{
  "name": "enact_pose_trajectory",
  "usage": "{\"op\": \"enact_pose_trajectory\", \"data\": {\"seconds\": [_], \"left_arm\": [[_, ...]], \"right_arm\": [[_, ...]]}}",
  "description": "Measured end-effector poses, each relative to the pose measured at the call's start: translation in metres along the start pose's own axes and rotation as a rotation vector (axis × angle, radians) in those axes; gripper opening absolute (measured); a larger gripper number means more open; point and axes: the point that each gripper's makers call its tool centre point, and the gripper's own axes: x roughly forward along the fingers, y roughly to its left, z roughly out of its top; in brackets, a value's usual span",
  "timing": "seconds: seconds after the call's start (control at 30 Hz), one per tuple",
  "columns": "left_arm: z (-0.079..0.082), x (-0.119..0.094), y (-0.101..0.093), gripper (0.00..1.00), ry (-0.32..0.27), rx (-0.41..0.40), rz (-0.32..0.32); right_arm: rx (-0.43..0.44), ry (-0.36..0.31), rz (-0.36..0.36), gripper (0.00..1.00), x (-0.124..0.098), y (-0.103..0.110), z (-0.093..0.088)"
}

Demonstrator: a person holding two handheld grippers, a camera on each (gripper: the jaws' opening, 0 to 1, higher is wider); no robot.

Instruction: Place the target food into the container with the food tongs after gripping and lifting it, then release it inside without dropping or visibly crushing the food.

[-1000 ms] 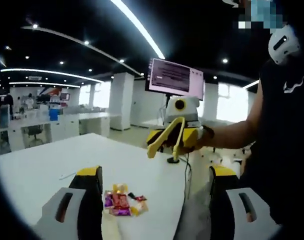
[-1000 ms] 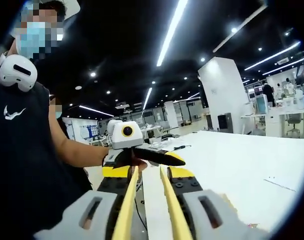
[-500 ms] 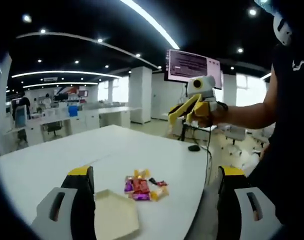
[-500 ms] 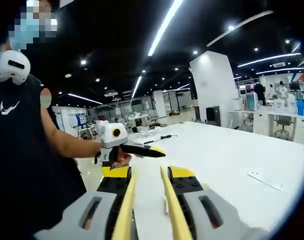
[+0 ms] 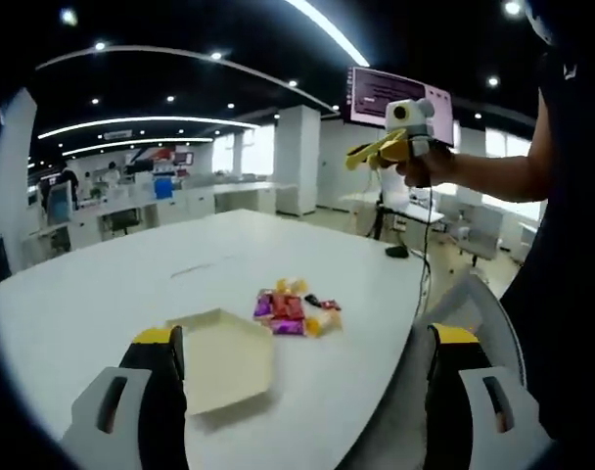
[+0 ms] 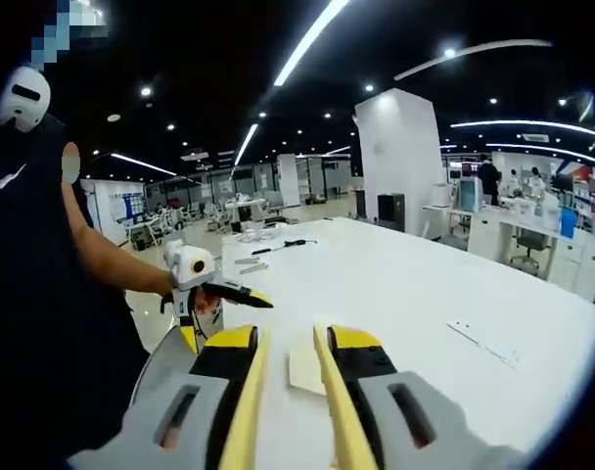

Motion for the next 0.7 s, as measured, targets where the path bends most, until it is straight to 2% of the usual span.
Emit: {"op": "enact_pose_trajectory", "data": {"seconds": [0.07,0.1,0.13,0.17,0.23,0.3,0.37,0.57,0.63,0.7], "left_arm": [[-0.004,-0.001,0.000,0.99,-0.009,-0.031,0.003],[-0.007,-0.002,0.011,0.99,-0.013,0.005,0.071],[-0.006,-0.001,0.011,0.99,-0.032,0.021,0.083],[-0.010,0.000,0.008,0.99,-0.034,-0.009,0.075],[-0.019,0.003,0.008,0.99,-0.016,-0.030,0.085],[-0.033,0.006,0.009,0.99,0.039,-0.040,0.114],[-0.033,0.009,0.004,0.99,0.005,-0.077,0.087],[-0.036,0.017,0.000,0.99,0.011,-0.077,0.076],[-0.037,0.019,-0.001,0.99,0.014,-0.073,0.078],[-0.041,0.021,0.000,0.99,0.026,-0.065,0.085]], "right_arm": [[0.000,0.010,-0.005,0.27,-0.002,-0.002,-0.004],[-0.014,0.018,-0.015,0.27,-0.002,-0.004,-0.006],[-0.014,0.020,-0.017,0.27,-0.003,-0.004,-0.007],[-0.005,0.025,-0.017,0.27,-0.003,-0.004,-0.008],[-0.003,0.023,-0.020,0.27,-0.004,-0.005,-0.009],[0.006,0.030,-0.026,0.27,-0.005,-0.006,-0.010],[-0.003,0.036,-0.031,0.27,-0.005,-0.008,-0.012],[-0.024,0.077,-0.044,0.27,-0.008,-0.011,-0.021],[-0.072,0.097,-0.064,0.26,-0.008,-0.017,-0.027],[-0.068,0.099,-0.067,0.26,-0.007,-0.017,-0.029]]}}
